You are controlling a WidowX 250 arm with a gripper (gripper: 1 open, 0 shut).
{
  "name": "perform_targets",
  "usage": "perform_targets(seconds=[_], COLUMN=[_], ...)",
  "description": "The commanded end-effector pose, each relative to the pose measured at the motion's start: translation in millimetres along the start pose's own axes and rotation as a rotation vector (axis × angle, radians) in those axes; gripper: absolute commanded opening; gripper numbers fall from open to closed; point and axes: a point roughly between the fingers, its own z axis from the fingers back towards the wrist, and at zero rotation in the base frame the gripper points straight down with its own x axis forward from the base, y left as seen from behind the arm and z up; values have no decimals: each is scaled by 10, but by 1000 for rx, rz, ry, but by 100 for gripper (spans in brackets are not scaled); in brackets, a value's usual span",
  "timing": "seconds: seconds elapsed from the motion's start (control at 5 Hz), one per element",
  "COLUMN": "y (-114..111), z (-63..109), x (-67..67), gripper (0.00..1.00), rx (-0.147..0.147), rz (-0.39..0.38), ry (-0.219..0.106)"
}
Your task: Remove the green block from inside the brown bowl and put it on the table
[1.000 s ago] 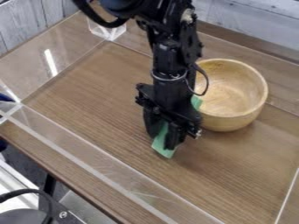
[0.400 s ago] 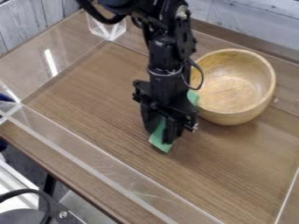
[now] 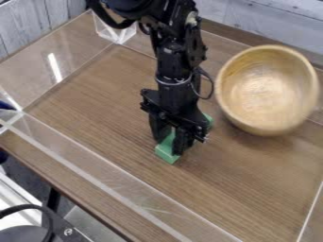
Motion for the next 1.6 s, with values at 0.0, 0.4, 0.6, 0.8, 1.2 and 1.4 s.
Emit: perform_targets(seconds=[0.0,0.4,0.6,0.8,1.2,1.4], y=[64,112,134,163,192,205], z=[-16,-20,-19,-23,-21,-17], x=[-29,-45,-54,-59,-70,-78], gripper=[0,0,0,0,0,0], rx=[2,-1,-2,-3,-9,-12], rz=[7,21,28,36,47,51], ry=[11,23,29,34,45,50])
